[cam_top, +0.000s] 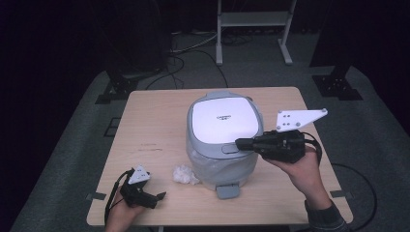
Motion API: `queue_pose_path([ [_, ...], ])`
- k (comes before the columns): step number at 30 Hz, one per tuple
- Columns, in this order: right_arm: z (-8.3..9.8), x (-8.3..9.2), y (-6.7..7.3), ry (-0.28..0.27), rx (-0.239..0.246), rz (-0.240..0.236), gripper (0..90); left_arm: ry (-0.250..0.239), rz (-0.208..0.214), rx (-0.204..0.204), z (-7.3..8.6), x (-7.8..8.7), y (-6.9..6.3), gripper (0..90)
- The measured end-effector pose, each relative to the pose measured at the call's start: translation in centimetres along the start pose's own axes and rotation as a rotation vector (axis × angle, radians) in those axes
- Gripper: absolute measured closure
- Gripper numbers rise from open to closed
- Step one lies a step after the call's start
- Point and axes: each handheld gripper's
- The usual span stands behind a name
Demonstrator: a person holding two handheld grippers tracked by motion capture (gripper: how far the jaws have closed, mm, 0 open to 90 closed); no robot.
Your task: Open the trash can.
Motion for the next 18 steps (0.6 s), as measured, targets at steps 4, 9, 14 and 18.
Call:
queue_pose_path([
  [4, 0.0, -0.6, 0.0, 0.008, -0.001, -0.012, 90.0, 0.001, 0.0, 0.0, 0.0, 0.0, 0.0, 0.0],
  [9, -0.1, -1.2, 0.1, 0.01, 0.003, -0.024, 90.0, 0.0, 0.0, 0.0, 0.0, 0.0, 0.0, 0.0],
  [14, -0.1, -1.4, 0.2, 0.021, 0.002, -0.025, 90.0, 0.001, 0.0, 0.0, 0.0, 0.0, 0.0, 0.0],
  [18, -0.1, -1.6, 0.2, 0.021, 0.005, -0.027, 90.0, 0.001, 0.0, 0.0, 0.0, 0.0, 0.0, 0.0],
])
Point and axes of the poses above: each handheld gripper's, and its own axes: x roughly backward along the jaws, z roughly out of its underside, y roughly to its left, and after that the axes turned 7 degrees about x, right-handed
